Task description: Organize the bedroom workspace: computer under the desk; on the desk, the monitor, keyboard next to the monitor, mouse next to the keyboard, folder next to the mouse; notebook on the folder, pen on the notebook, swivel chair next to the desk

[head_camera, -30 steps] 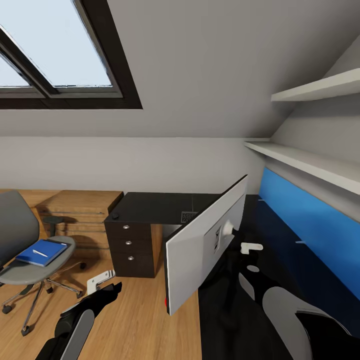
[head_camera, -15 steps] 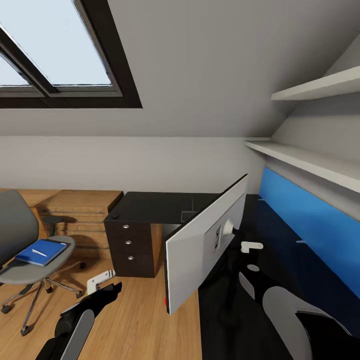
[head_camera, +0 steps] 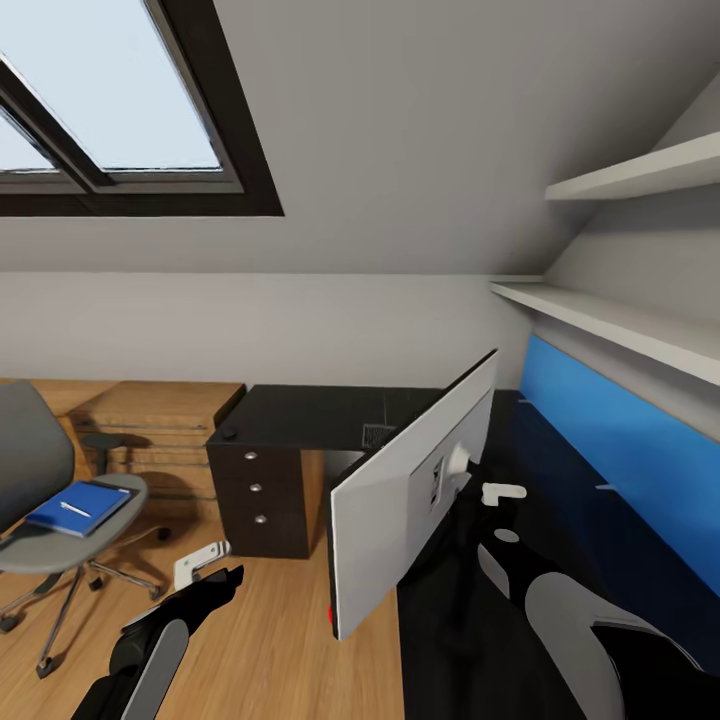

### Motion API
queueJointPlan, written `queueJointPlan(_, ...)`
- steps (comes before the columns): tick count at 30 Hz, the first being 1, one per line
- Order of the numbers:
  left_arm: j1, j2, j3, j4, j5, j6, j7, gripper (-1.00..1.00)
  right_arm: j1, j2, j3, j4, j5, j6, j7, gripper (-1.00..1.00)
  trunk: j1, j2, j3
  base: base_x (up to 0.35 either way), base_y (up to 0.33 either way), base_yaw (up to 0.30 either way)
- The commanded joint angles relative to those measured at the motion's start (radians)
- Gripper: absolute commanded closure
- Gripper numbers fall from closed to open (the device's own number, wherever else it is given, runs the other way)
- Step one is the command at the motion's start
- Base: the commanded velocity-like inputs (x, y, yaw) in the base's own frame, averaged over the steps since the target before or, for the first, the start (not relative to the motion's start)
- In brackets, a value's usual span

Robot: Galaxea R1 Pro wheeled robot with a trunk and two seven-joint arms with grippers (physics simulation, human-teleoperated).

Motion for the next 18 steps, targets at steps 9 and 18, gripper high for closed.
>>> queueJointPlan(9,-0.001,0.001,0.0,0.0,0.011,0.003,0.008,-1.0,-0.001,0.001,-0.008,0.0,0.01,-0.003,-0.002,-1.0,0.001,-0.001,-0.002,0.061,0.0,0.0)
queueJointPlan(18,-0.001,0.001,0.0,0.001,0.011,0.003,0.008,-1.0,-0.001,0.0,-0.008,0.0,0.01,-0.004,-0.002,1.0,0.001,-0.001,-0.002,0.001,0.0,0.0)
